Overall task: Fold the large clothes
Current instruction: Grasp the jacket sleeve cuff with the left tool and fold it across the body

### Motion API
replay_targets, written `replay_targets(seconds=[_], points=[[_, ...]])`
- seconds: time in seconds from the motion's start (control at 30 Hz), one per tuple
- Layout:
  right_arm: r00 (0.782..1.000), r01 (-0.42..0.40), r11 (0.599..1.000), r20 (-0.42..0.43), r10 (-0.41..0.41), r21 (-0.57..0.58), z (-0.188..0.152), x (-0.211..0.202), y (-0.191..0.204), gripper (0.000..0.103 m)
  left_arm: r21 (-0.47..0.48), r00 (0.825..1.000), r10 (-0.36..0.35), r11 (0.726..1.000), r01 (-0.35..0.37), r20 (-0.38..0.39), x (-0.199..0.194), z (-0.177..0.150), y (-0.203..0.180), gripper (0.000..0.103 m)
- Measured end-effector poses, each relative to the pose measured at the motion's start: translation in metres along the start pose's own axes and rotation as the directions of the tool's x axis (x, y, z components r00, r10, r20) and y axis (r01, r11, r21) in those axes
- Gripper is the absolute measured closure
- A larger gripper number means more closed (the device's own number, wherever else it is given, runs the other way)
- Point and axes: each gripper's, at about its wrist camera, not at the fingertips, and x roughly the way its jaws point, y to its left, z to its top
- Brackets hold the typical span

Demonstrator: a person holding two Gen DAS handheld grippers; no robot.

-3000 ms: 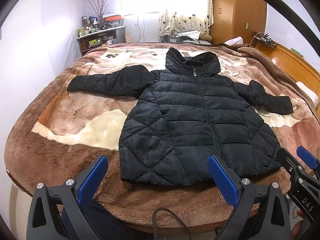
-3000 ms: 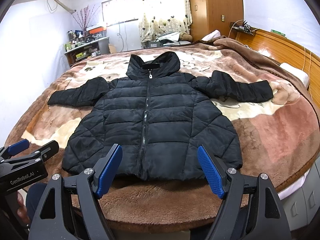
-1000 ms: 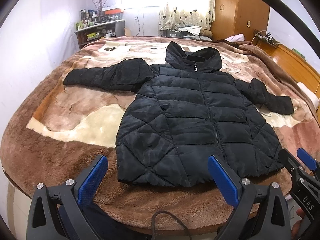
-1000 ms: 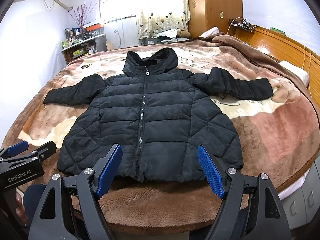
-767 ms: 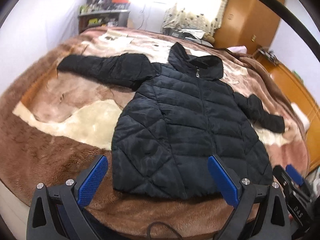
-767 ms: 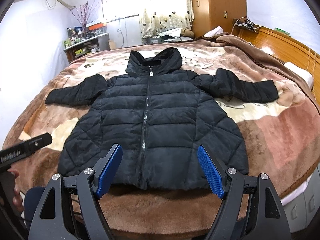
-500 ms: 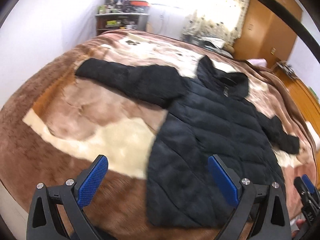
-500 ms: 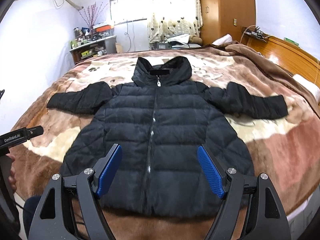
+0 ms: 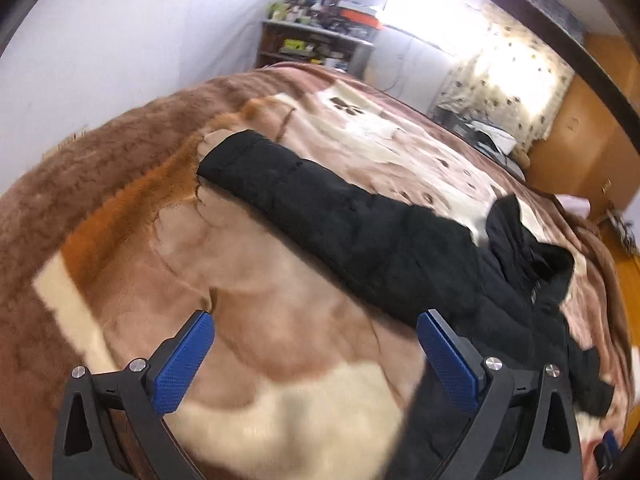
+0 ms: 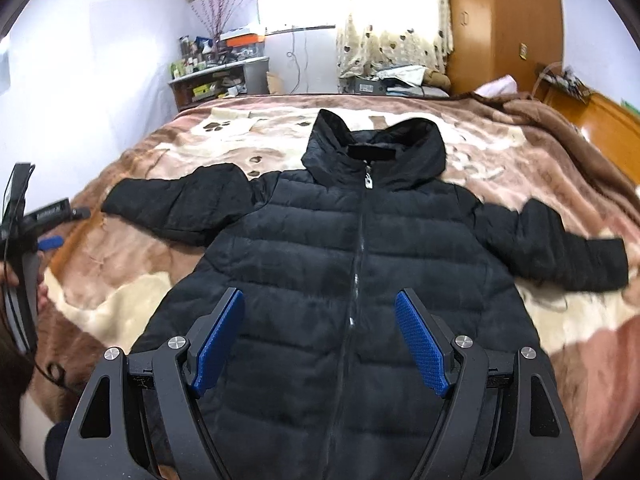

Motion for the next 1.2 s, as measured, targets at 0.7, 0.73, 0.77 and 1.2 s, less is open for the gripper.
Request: replay_targets(seconds=[0.7, 0.73, 0.77, 1.2], points=[[0.994, -0.113, 0.991, 0.001, 0.113, -0.078, 0.024, 0.070, 0.045, 0.026, -0.304, 0.989, 0.082, 0.946, -0.117, -0.125, 0.185, 0.090, 0.060, 0.021], [0.994, -0.111, 0.991, 0.001, 0.111, -0.074, 0.025, 0.071, 0.043, 0.026, -0.310, 0.988, 0.066, 0.945, -0.107, -0.139, 0.191, 0.091, 0.059, 0.031], [0.994, -0.107, 0.992, 0.003, 0.108, -0.068, 0.025, 0.072, 0.041, 0.025, -0.313, 0.989, 0.056, 0.945, -0.097, -0.137, 0.194, 0.091, 0.056, 0.042], [0.996, -0.058, 0.997, 0.064, 0.055, 0.041, 0.032, 0.049, -0.007, 0.025, -0.005, 0.986, 0.020, 1.000, -0.019, 0.165, 0.103, 0.104, -0.049, 0.087]])
